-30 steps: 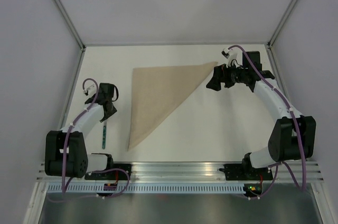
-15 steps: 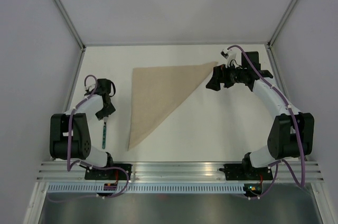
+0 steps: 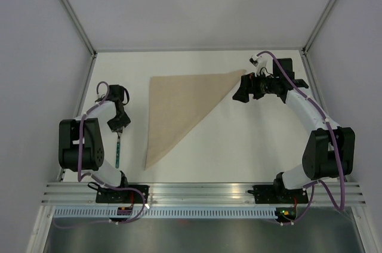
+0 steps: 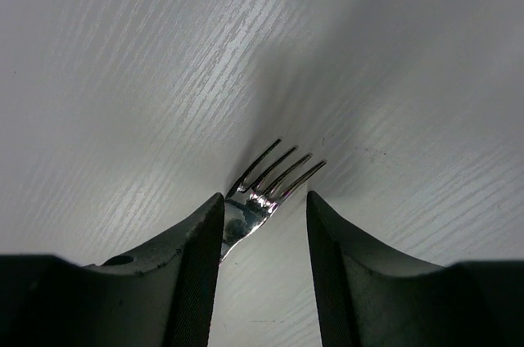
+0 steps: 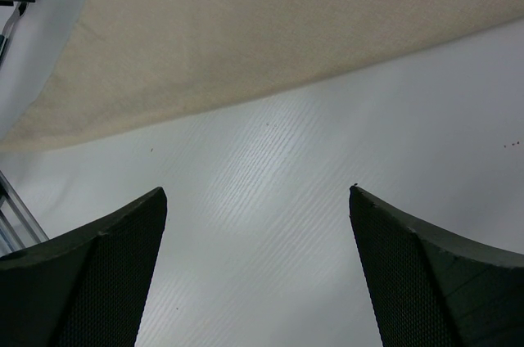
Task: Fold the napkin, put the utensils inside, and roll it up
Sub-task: Pick up the fork at the center of the board.
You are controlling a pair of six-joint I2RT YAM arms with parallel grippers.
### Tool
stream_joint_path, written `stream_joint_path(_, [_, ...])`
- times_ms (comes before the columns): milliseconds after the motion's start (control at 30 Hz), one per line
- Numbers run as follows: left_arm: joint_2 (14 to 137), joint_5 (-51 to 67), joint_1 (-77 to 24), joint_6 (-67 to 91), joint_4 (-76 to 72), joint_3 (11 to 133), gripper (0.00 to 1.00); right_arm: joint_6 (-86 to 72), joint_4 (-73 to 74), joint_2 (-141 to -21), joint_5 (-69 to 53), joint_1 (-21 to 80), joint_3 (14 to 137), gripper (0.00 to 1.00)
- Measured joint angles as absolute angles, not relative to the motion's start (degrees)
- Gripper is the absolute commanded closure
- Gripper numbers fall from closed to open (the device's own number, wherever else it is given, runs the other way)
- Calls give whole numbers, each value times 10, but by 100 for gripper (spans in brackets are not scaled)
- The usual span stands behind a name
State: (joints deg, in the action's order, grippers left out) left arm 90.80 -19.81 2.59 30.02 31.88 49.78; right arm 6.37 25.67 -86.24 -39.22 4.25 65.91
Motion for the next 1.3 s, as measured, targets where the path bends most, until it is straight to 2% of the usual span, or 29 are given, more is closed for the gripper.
stream_joint_path(167, [927, -191, 29, 296, 319, 517, 53, 63, 256, -865, -393, 43, 659, 4])
stream_joint_path(467, [947, -187, 29, 290, 320, 539, 68, 63, 255, -865, -393, 43, 659, 4])
stream_joint_path(800, [951, -179, 32, 286, 324, 546, 76, 62, 246, -871, -393, 43, 659, 4])
stream_joint_path(900, [951, -176, 32, 286, 329, 552, 75, 62, 244, -871, -393, 43, 659, 5])
stream_joint_path(1033, [951, -170, 32, 286, 328, 560, 65, 62, 244, -871, -393, 43, 659, 4])
stream_joint_path(1067, [950, -167, 32, 287, 328, 560, 60, 63, 244, -871, -393, 43, 659, 4])
stream_joint_path(1300, [887, -150, 32, 288, 329, 546, 52, 62, 243, -871, -393, 43, 656, 4])
